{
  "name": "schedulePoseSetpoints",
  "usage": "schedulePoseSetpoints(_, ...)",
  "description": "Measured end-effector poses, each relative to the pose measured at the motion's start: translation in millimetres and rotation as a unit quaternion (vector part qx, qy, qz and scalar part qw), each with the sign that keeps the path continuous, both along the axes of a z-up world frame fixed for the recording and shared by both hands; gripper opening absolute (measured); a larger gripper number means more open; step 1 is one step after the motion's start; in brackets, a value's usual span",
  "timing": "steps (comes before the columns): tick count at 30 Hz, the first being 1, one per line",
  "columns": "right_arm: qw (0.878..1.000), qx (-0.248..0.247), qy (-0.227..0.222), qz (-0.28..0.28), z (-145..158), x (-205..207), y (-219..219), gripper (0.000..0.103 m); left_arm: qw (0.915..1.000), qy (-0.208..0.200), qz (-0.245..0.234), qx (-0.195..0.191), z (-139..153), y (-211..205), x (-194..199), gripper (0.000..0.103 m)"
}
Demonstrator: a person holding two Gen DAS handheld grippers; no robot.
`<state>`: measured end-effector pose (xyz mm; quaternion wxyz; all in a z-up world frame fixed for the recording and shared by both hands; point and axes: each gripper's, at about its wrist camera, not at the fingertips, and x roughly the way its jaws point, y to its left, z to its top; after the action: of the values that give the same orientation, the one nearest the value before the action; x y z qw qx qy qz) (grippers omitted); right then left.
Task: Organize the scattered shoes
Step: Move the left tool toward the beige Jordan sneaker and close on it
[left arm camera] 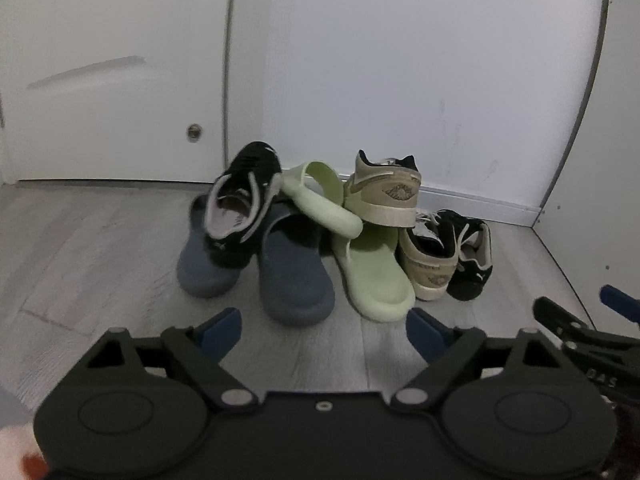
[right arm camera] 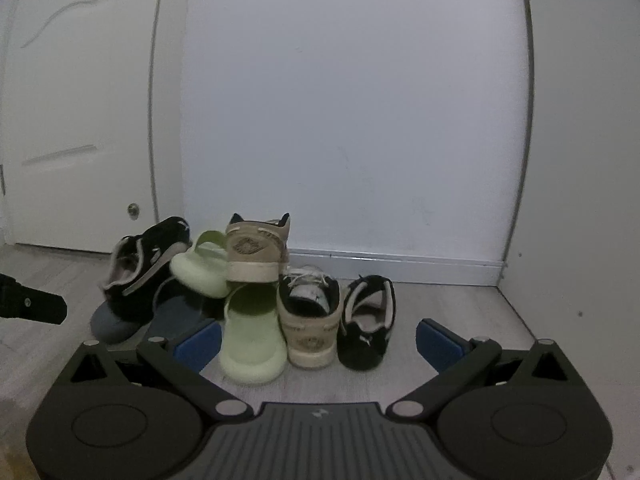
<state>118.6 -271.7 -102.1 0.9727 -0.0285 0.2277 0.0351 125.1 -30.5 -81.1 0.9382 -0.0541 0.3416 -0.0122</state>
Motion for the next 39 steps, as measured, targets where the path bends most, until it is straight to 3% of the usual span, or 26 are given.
schedulePoseSetpoints(6,0.999,0.044,0.005,-0.018,-40.5,59.0,-12.3,0.085,0.9999,0.004,-0.01,-0.013,-19.9,-2.7,63.0,0.071)
schedulePoseSetpoints(9,0.999,0.047,0.013,-0.015,-61.1,60.4,-17.7,0.085,0.9988,-0.003,-0.04,-0.029,-20.2,-7.8,93.7,0.067)
schedulePoseSetpoints(14,1.0,0.009,0.026,0.01,-87.4,53.9,-21.9,0.085,0.9981,-0.018,-0.036,-0.047,-11.8,-11.2,149.8,0.057)
schedulePoseSetpoints(18,0.999,0.026,0.028,0.007,-88.3,58.2,-24.6,0.085,0.9951,-0.013,-0.027,-0.094,-2.6,-7.8,202.7,0.049)
schedulePoseSetpoints(24,0.998,0.038,0.042,0.011,-93.6,60.5,-23.5,0.085,0.9967,0.029,-0.035,-0.067,-14.4,-23.8,266.4,0.045)
schedulePoseSetpoints(27,0.998,0.04,0.041,0.013,-92.9,60.7,-24.6,0.085,0.9953,0.064,-0.022,-0.069,-30.2,-24.8,288.2,0.045)
schedulePoseSetpoints(35,0.998,0.044,0.045,0.007,-93.8,62.4,-28.8,0.085,0.9917,0.098,0.02,-0.08,-68.1,-18.0,331.1,0.045)
schedulePoseSetpoints(38,0.998,0.037,0.042,0.009,-93.6,61.6,-27.4,0.085,0.9858,0.1,0.036,-0.131,-73.3,-10.3,333.4,0.022)
schedulePoseSetpoints(39,0.999,0.036,0.04,0.009,-93.2,61.1,-27.2,0.085,0.9852,0.098,0.04,-0.135,-72.8,-10.1,332.0,0.02)
